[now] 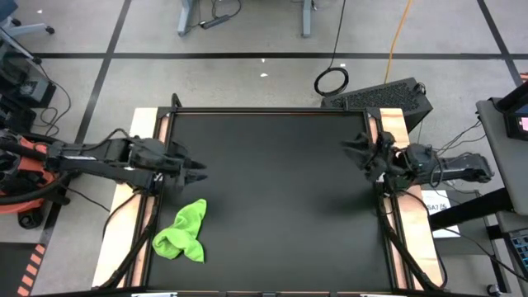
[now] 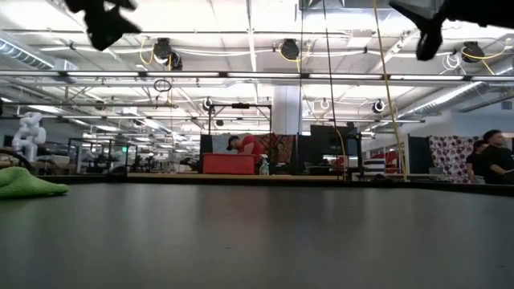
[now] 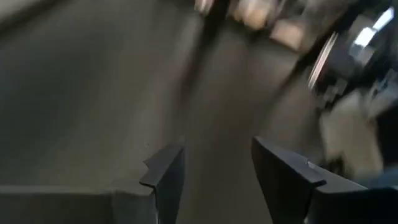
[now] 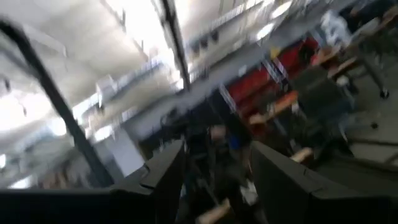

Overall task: Roll towel
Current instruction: Fold the green microfiber cloth

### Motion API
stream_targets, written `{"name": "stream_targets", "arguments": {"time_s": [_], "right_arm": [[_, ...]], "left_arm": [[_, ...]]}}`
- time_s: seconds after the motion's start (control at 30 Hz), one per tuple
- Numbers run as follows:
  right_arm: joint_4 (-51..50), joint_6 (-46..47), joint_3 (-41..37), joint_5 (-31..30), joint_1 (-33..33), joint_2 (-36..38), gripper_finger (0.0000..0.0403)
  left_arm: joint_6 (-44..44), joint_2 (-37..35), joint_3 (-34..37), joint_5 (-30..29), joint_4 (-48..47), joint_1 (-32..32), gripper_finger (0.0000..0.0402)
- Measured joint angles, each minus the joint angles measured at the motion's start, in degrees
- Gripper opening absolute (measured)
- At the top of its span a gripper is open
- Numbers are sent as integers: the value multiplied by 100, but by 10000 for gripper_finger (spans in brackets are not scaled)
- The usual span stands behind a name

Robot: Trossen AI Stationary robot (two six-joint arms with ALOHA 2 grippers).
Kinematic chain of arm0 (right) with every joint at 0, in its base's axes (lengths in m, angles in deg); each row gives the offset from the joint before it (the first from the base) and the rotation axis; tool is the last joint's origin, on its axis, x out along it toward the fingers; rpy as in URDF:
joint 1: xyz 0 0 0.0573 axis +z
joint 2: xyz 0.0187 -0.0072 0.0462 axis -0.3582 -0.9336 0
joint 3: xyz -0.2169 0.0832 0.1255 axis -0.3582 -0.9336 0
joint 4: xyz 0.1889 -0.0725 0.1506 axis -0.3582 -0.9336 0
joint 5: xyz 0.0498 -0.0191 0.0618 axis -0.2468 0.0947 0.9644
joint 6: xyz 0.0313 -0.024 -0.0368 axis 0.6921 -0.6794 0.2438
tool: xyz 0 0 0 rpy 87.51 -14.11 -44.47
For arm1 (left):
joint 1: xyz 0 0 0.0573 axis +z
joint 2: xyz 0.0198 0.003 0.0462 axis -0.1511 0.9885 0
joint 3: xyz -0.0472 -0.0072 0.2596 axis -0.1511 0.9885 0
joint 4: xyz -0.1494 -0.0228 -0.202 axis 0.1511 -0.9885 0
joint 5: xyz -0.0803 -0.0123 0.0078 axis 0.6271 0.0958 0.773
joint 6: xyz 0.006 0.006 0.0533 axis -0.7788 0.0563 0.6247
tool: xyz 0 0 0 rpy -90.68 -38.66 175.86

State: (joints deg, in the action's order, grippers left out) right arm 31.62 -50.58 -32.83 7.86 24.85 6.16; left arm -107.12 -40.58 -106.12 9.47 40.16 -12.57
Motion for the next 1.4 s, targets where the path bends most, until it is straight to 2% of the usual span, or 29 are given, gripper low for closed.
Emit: {"name": "stream_targets", "arguments": {"time_s": [0.17,0.23,0.37,0.5,0.73,0.83,1.0,1.17,1.33,1.4], "right_arm": [[-1278,-243,981,436,0,-1045,174],[-1731,-400,1294,492,0,-1437,174],[-2196,-771,1731,496,0,-2053,174],[-2326,-1010,1839,498,0,-2484,174],[-2357,-1040,1839,627,0,-2879,173],[-2354,-1045,1839,627,0,-2956,173],[-2337,-1059,1839,627,0,-3012,173],[-2331,-1060,1841,625,0,-3014,173],[-2347,-948,1841,627,0,-3000,173],[-2348,-935,1841,740,0,-2990,173]], "left_arm": [[-60,616,68,549,-1412,-42,189],[19,851,93,569,-1552,-132,189],[281,1282,303,590,-1227,-366,189],[399,1748,574,606,-1047,-615,189],[261,2493,1116,742,-474,-1032,189],[91,2789,1307,742,43,-1137,189],[-61,3379,1365,690,536,-1239,185],[-55,3933,1330,654,938,-1345,136],[165,3980,1213,747,1008,-1387,23],[275,3901,1076,706,866,-1346,12]]}}
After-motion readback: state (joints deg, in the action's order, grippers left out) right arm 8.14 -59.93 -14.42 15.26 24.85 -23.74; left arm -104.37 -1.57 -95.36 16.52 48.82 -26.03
